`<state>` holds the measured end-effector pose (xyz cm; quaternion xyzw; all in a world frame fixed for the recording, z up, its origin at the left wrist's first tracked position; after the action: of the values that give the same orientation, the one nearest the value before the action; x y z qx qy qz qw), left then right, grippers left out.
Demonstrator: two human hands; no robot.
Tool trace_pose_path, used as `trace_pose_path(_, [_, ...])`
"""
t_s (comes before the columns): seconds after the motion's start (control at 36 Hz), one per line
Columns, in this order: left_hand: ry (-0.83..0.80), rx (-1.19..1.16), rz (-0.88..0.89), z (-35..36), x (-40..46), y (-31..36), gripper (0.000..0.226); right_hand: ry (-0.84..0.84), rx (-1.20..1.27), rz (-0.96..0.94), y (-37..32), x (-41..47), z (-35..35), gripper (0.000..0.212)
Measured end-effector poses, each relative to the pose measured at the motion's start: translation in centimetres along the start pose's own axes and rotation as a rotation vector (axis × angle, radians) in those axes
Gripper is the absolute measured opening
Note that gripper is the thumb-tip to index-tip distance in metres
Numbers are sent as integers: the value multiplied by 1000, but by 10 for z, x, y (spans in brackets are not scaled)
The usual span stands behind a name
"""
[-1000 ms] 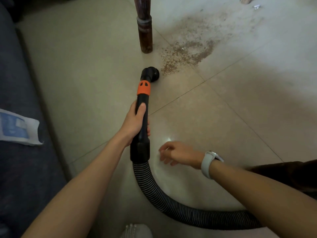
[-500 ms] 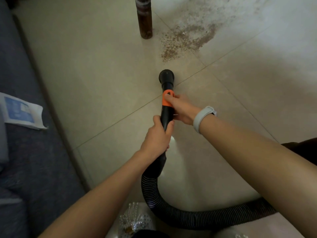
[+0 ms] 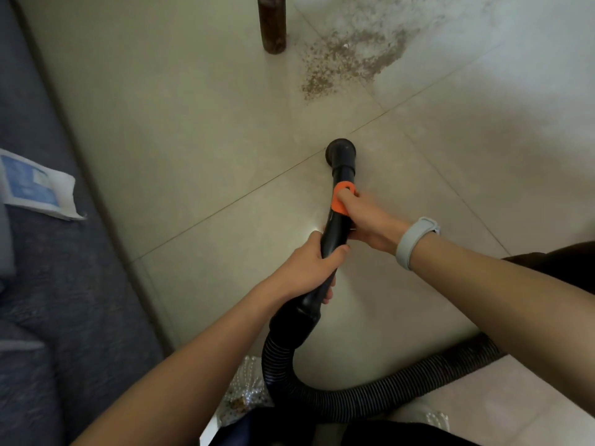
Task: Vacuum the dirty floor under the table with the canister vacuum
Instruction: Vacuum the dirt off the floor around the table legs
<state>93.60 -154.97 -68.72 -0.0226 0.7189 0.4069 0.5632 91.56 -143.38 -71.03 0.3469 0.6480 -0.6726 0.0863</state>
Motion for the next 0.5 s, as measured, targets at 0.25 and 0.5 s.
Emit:
trace_pose_path(0.25, [338,-87,12,-37,-10,-12,23,-126,-113,-49,-25,2,52,21])
trace_pose_path(0.5, [284,-99,-4,-25,-12,-15,21,-71,-71,-10,-15,-5,42,16])
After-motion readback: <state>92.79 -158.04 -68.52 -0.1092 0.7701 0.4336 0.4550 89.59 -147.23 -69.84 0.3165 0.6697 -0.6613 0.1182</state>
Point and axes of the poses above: each hand's wrist, its own x-axis towards the middle knuckle, its own z-axis out of the palm, y = z × x, the point moved 9 cm from there along x, towards the middle knuckle, and after that the axes turned 14 degrees about -z, right-handed, at the moved point
